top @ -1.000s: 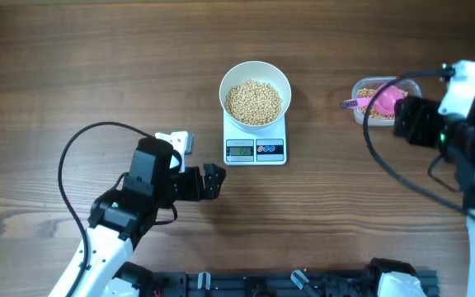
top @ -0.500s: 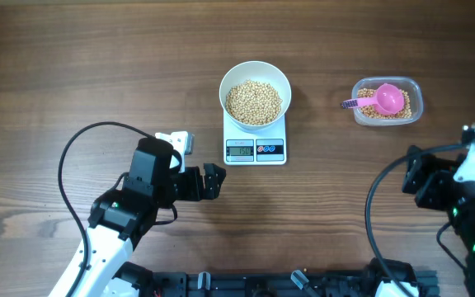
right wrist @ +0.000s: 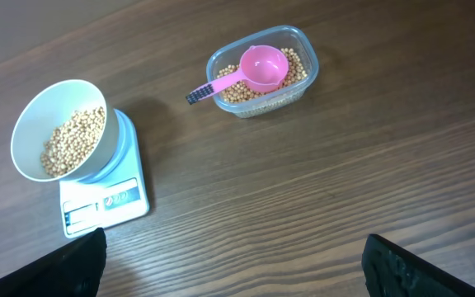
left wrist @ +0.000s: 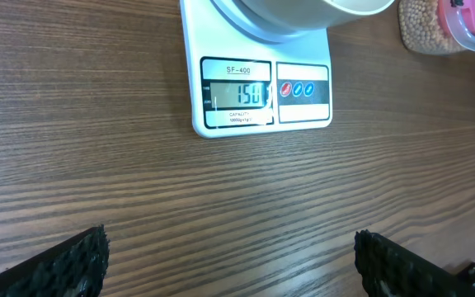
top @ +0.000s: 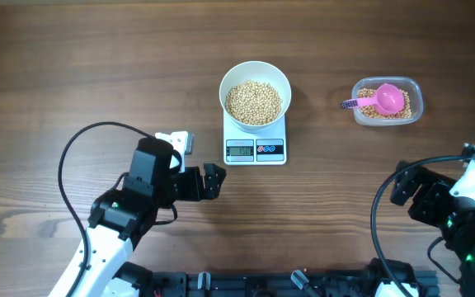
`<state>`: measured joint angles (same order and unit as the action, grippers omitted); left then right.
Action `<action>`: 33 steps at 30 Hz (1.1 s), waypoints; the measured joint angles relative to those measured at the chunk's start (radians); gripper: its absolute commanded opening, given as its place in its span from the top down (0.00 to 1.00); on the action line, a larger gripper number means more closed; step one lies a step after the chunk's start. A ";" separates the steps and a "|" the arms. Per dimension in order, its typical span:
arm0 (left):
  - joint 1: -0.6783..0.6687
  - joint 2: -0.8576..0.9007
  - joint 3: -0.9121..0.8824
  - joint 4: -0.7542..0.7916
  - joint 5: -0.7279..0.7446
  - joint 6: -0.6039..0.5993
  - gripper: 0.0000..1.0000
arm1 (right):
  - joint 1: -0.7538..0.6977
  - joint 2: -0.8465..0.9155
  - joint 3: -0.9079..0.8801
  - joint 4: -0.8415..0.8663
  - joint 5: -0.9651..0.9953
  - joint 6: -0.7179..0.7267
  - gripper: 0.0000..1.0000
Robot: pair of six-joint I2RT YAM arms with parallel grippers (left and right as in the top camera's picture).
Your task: Scoop item into bowl and weigh 150g on scale
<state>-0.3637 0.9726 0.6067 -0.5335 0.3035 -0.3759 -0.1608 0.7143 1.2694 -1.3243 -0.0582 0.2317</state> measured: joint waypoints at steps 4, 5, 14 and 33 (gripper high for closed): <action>0.000 0.000 0.000 0.000 0.000 0.000 0.00 | 0.000 0.000 0.000 0.000 0.000 0.003 0.00; 0.000 0.000 0.000 0.000 0.000 0.000 0.00 | 0.000 0.000 0.000 0.000 0.000 0.003 0.00; 0.000 0.000 0.000 0.000 0.000 0.000 0.00 | 0.011 -0.040 -0.100 0.214 -0.077 -0.078 0.00; 0.000 0.002 0.000 0.000 0.000 0.000 0.00 | 0.080 -0.669 -1.142 1.199 -0.182 -0.264 0.00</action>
<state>-0.3637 0.9749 0.6067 -0.5339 0.3031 -0.3759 -0.0807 0.0452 0.1276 -0.1257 -0.2398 -0.0326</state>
